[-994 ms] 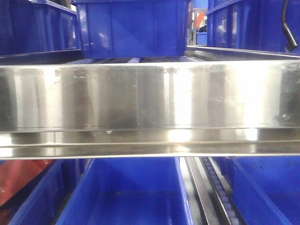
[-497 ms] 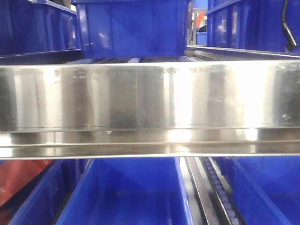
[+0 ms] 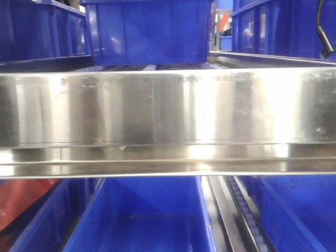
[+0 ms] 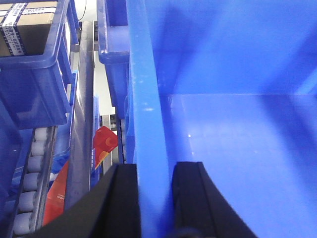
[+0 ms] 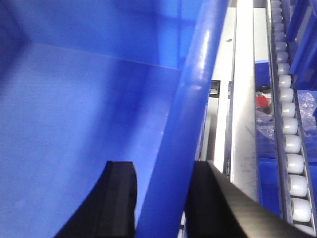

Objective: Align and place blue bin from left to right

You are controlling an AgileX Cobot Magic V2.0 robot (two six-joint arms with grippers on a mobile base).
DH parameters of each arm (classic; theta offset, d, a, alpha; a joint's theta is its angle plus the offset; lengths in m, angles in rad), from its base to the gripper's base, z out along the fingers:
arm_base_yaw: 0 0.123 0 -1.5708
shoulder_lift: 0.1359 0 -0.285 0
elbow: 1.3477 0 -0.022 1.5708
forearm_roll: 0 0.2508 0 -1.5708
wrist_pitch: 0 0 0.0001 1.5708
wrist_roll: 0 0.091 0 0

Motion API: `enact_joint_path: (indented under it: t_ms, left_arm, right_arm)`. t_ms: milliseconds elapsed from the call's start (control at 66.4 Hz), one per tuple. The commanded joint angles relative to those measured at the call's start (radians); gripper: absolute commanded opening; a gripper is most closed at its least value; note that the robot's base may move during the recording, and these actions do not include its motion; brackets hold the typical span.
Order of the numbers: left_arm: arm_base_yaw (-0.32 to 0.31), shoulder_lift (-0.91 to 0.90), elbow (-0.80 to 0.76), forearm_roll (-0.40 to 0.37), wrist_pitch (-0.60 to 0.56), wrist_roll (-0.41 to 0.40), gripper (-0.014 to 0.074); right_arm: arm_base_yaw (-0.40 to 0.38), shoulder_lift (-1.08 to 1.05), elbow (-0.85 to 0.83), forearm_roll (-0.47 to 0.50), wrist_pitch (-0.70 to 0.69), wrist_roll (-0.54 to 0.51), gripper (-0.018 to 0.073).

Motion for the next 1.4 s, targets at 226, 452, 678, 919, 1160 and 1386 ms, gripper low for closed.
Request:
enact_joint_path:
  t_ms: [226,452,678,919,1160,1386]
  left_arm:
    - [-0.007,0.068,-0.018,-0.007,-0.042,0.015,-0.0111]
    - [-0.007,0.157,-0.018,0.011,-0.085,0.015,-0.0111]
    - [-0.005,0.203,-0.018,0.063,-0.098,0.015,-0.0111]
    - [-0.005,0.227,-0.018,0.060,-0.093,0.015,0.0012]
    - [-0.005,0.229,-0.018,0.060,-0.093,0.015,0.0470]
    - [-0.005,0.169,-0.018,0.058,-0.066,0.015,0.0584]
  right_arm:
    - [-0.034,0.052,-0.014,-0.044,-0.139,0.018,-0.0069]
    - [-0.067,0.135,-0.014,-0.044,-0.188,0.016,-0.0069]
    - [-0.078,0.211,-0.014,-0.049,-0.228,-0.002,-0.0067]
    - [-0.090,0.234,-0.014,-0.049,-0.222,-0.018,0.0284]
    - [-0.092,0.216,-0.018,-0.049,-0.204,-0.018,0.0568]
    - [-0.092,0.113,-0.017,-0.049,-0.169,-0.018,0.0559]
